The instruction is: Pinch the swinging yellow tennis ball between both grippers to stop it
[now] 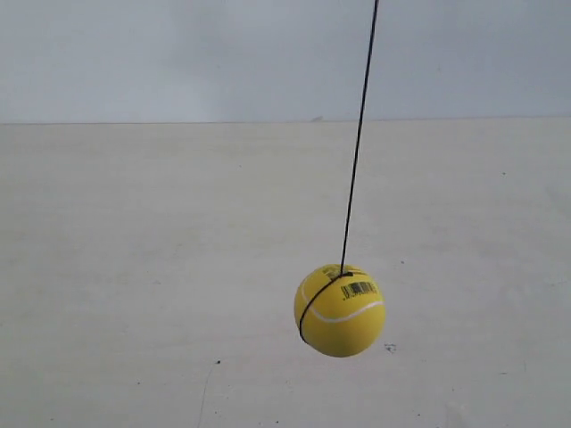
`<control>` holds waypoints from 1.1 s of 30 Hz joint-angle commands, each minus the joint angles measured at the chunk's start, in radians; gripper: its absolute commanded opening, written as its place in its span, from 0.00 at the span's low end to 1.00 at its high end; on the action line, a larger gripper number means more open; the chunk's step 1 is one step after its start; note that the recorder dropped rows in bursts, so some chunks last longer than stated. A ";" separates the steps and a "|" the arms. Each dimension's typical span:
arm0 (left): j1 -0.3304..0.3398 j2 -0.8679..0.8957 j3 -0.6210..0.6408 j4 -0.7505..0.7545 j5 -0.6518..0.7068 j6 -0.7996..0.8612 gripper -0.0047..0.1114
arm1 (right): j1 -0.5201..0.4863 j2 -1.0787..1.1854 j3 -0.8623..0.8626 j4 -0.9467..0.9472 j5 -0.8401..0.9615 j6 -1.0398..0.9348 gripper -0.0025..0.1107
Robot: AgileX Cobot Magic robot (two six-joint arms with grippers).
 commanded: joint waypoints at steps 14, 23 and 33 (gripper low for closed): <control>0.003 -0.002 0.004 0.008 0.070 0.026 0.08 | 0.001 0.000 0.003 0.003 0.020 -0.003 0.02; 0.003 -0.002 0.004 0.008 0.070 0.026 0.08 | 0.001 0.000 0.003 0.003 0.020 -0.003 0.02; 0.003 -0.002 0.004 0.008 0.070 0.026 0.08 | 0.001 0.000 0.003 0.003 0.020 -0.003 0.02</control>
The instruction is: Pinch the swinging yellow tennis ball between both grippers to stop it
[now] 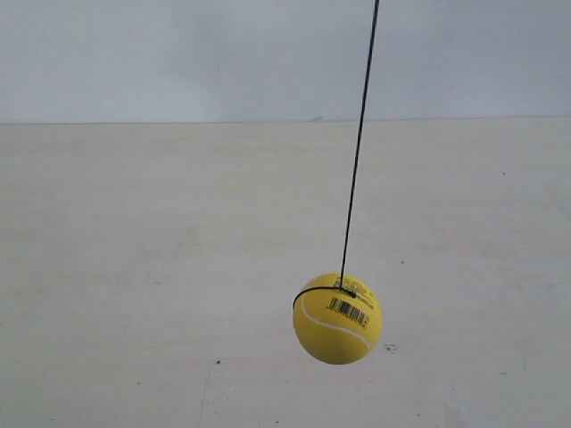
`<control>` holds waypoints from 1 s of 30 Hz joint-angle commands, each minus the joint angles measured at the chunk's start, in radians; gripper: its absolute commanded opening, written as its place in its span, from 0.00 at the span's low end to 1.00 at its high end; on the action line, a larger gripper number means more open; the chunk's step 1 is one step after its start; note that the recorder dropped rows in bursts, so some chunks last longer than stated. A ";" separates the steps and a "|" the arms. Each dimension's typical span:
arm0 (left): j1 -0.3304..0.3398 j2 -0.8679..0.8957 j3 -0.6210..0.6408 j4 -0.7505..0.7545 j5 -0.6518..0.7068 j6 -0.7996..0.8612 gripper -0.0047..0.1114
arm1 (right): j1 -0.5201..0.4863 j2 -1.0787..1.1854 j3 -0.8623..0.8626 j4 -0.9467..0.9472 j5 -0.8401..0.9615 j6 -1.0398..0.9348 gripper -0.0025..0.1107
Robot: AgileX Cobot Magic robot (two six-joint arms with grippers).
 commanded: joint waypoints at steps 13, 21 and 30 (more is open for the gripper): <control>0.003 -0.002 0.004 0.002 0.001 0.007 0.08 | 0.001 0.000 0.003 0.224 0.008 -0.107 0.02; 0.003 -0.002 0.004 0.002 0.001 0.007 0.08 | 0.001 0.000 0.008 0.658 -0.138 -0.377 0.02; 0.003 -0.002 0.004 0.002 0.001 0.007 0.08 | -0.001 -0.005 0.107 0.818 -0.246 -0.649 0.02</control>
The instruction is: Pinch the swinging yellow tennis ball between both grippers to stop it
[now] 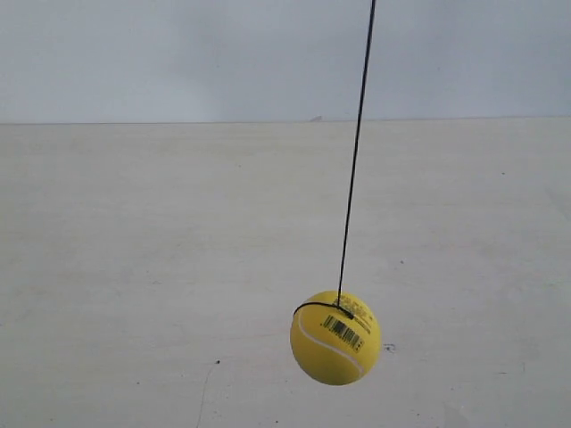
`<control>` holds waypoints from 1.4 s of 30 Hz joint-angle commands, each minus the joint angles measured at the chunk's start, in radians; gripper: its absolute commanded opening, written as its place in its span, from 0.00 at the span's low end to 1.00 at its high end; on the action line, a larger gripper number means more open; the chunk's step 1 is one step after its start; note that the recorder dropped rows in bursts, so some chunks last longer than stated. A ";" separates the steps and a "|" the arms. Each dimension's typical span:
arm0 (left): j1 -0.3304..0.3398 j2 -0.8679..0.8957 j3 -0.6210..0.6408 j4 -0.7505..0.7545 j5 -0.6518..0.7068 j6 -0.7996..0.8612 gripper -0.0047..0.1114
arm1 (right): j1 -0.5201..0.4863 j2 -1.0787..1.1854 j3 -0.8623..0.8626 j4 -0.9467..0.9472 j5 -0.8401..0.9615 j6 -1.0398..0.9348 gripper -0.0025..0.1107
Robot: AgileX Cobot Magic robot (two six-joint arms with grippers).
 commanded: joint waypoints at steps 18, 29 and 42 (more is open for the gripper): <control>0.003 -0.002 0.004 0.002 0.001 0.007 0.08 | -0.001 -0.044 0.015 0.102 0.530 -0.423 0.02; 0.003 -0.002 0.004 0.002 0.001 0.007 0.08 | -0.001 -0.044 0.015 0.100 0.714 -0.491 0.02; 0.003 -0.002 0.004 0.002 0.001 0.007 0.08 | -0.160 -0.044 0.015 0.085 0.866 -0.438 0.02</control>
